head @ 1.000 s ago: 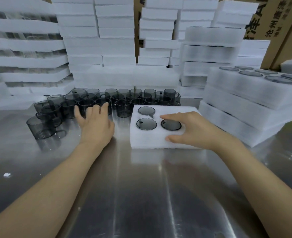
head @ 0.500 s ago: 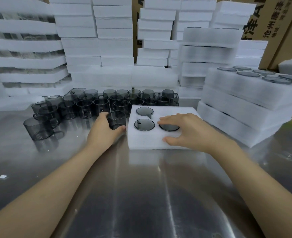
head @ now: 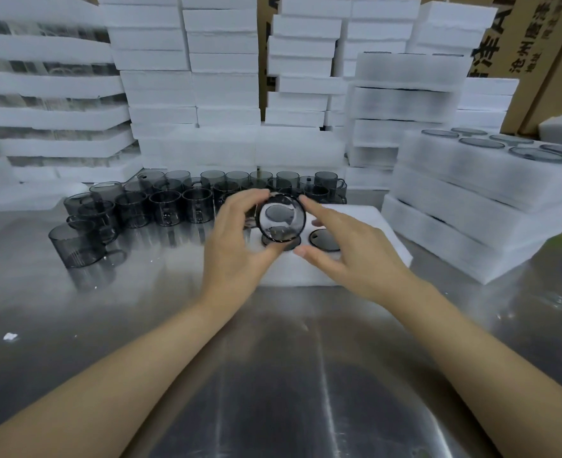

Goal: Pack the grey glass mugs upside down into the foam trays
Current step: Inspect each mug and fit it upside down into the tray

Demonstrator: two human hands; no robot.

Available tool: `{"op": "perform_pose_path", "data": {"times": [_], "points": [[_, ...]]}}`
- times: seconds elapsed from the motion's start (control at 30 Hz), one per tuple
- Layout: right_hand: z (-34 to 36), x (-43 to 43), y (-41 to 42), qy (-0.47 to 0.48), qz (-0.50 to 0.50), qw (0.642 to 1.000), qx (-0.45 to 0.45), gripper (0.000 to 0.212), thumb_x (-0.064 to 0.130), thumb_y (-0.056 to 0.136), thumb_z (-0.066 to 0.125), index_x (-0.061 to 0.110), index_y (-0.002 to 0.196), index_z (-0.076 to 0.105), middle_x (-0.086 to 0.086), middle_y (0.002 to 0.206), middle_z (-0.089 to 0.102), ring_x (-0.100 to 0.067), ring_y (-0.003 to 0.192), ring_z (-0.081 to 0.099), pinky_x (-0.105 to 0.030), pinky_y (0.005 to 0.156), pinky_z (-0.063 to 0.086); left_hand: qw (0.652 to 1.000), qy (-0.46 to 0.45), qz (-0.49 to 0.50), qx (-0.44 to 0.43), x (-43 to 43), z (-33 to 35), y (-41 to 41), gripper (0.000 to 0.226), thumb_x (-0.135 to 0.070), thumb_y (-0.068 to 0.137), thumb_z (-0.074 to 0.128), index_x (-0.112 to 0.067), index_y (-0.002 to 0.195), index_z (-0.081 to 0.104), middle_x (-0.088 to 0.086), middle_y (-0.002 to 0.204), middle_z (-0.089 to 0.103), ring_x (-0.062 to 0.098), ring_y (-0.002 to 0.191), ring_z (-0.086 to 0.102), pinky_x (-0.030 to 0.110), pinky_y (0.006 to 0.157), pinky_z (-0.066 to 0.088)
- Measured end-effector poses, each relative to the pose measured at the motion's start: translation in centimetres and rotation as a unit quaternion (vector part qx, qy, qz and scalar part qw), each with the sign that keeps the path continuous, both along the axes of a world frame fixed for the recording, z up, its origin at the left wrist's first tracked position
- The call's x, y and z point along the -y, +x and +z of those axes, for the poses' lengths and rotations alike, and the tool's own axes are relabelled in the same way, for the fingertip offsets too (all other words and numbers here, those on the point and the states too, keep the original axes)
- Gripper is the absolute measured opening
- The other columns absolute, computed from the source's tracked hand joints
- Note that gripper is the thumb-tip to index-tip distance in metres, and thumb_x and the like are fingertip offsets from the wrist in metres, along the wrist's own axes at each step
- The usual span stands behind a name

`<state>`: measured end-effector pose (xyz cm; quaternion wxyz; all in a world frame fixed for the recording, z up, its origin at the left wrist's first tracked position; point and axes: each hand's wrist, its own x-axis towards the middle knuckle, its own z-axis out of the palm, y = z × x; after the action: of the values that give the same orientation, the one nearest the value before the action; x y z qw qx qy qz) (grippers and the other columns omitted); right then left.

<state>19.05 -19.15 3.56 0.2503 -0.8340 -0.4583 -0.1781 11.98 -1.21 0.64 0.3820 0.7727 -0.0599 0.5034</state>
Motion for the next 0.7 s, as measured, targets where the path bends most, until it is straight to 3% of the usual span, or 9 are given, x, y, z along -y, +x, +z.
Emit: {"op": "perform_pose_path", "data": {"times": [0.1, 0.33, 0.5, 0.63, 0.7], "points": [[0.1, -0.3, -0.7, 0.045, 0.033, 0.998, 0.038, 0.079, 0.048, 0.086, 0.064, 0.034, 0.150, 0.020, 0.012, 0.144, 0.045, -0.005, 0.126, 0.042, -0.025, 0.088, 0.043, 0.999, 0.038, -0.025, 0.001, 0.6, -0.1, -0.2, 0.067, -0.010, 0.068, 0.083, -0.024, 0.125, 0.052, -0.010, 0.127, 0.055, 0.006, 0.121, 0.052, 0.022, 0.100, 0.041], [0.3, -0.3, -1.2, 0.077, 0.042, 0.993, 0.076, 0.066, 0.031, 0.083, 0.070, 0.018, 0.142, 0.043, 0.007, 0.141, 0.050, -0.010, 0.126, 0.046, -0.030, 0.091, 0.048, 0.996, 0.029, -0.083, -0.014, 0.6, -0.1, -0.2, 0.068, 0.000, 0.068, 0.081, -0.017, 0.126, 0.051, -0.003, 0.134, 0.050, 0.009, 0.123, 0.050, 0.022, 0.101, 0.041], [0.2, -0.4, -1.1, 0.081, 0.040, 0.994, 0.069, 0.063, 0.030, 0.085, 0.068, 0.018, 0.141, 0.043, 0.007, 0.142, 0.049, -0.010, 0.129, 0.044, -0.029, 0.093, 0.047, 0.992, -0.021, -0.090, -0.087, 0.9, 0.2, -0.4, 0.078, -0.011, 0.070, 0.075, -0.038, 0.135, 0.039, -0.012, 0.135, 0.046, 0.003, 0.125, 0.046, 0.010, 0.099, 0.035], [0.3, -0.5, -1.0, 0.121, 0.034, 0.990, 0.061, 0.060, 0.025, 0.082, 0.073, 0.013, 0.135, 0.048, 0.001, 0.138, 0.051, -0.010, 0.124, 0.047, -0.027, 0.093, 0.047, 0.979, -0.036, -0.170, -0.110, 1.1, 0.2, -1.1, 0.068, -0.016, 0.080, 0.051, -0.025, 0.144, 0.030, -0.009, 0.139, 0.046, 0.010, 0.126, 0.049, 0.019, 0.102, 0.038], [0.2, -0.6, -1.0, 0.130, 0.048, 0.988, 0.066, 0.057, 0.022, 0.080, 0.074, 0.011, 0.131, 0.052, -0.001, 0.135, 0.053, -0.012, 0.122, 0.050, -0.034, 0.090, 0.051, 0.975, -0.067, -0.177, -0.116, 1.4, 0.4, -1.2, 0.058, -0.020, 0.085, 0.050, -0.020, 0.141, 0.038, -0.003, 0.136, 0.051, 0.015, 0.125, 0.051, 0.031, 0.104, 0.041]]}}
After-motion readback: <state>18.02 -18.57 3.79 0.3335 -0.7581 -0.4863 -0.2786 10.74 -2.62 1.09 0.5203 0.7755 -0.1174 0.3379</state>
